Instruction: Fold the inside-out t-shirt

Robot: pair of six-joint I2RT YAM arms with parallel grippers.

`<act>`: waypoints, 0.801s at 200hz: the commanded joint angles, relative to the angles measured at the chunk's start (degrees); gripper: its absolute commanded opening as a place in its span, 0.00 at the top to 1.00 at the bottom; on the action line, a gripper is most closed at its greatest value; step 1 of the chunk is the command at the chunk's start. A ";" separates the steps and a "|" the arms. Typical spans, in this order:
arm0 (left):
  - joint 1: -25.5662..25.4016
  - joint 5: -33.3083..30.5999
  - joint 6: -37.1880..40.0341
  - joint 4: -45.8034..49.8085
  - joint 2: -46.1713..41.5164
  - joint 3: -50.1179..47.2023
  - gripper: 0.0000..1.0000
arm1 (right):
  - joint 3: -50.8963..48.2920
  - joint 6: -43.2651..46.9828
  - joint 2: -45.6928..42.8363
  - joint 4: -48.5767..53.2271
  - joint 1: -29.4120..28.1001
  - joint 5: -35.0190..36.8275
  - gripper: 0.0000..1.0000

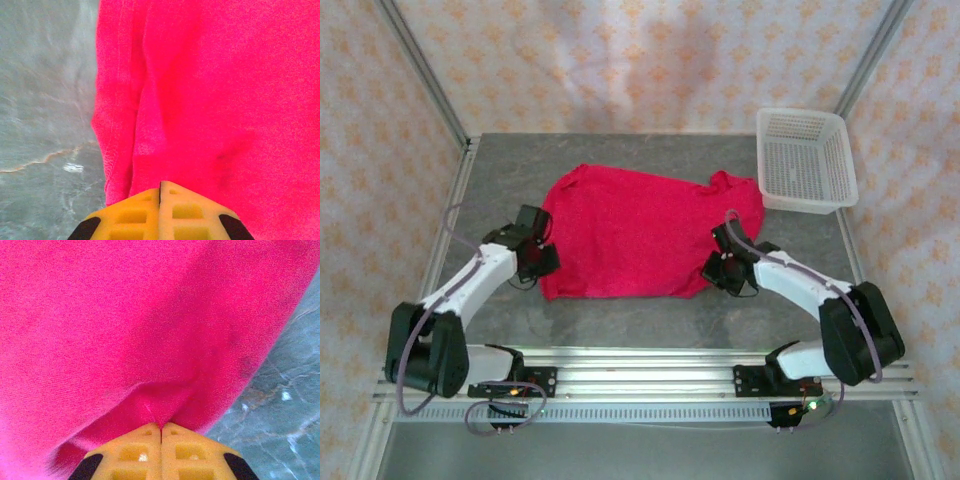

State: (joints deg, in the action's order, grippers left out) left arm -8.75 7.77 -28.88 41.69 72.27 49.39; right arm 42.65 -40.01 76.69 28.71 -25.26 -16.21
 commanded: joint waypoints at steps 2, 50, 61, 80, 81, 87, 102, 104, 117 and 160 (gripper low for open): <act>4.21 -2.93 1.05 9.31 -8.81 10.36 1.00 | 8.56 5.82 -7.56 14.12 0.46 7.49 1.00; 10.60 2.66 3.12 11.00 -14.53 23.57 1.00 | 20.22 10.90 -17.79 29.00 3.57 9.35 1.00; 10.60 7.76 2.79 9.92 -13.11 22.96 1.00 | 20.97 10.91 -18.38 29.16 3.72 8.25 1.00; 8.93 14.30 2.10 6.64 -10.78 18.05 0.90 | 19.84 10.11 -18.04 27.22 3.79 5.92 1.00; 8.71 14.25 2.05 6.51 -10.72 17.73 0.88 | 19.71 10.07 -18.01 27.07 3.80 5.84 1.00; 7.18 13.46 1.68 5.56 -10.57 15.73 0.81 | 19.06 9.80 -17.74 26.33 3.76 5.48 1.00; 2.19 10.62 -0.32 2.64 -10.97 10.84 0.75 | 17.63 9.37 -16.84 24.82 3.80 5.22 1.00; 1.33 10.25 -0.83 2.19 -11.04 10.16 0.74 | 17.39 9.39 -16.72 24.64 3.81 5.27 1.00; -4.11 8.39 -4.27 -1.09 -10.75 6.22 0.70 | 16.52 9.42 -15.80 23.78 4.02 5.48 1.00; -19.72 0.61 -17.46 -4.88 -4.61 -1.20 0.46 | 14.96 9.42 -13.76 21.90 4.75 4.87 1.00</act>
State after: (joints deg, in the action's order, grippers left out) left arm -22.72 14.35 -36.82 40.47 64.58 49.74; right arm 58.57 -31.18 62.67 51.92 -20.93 -11.11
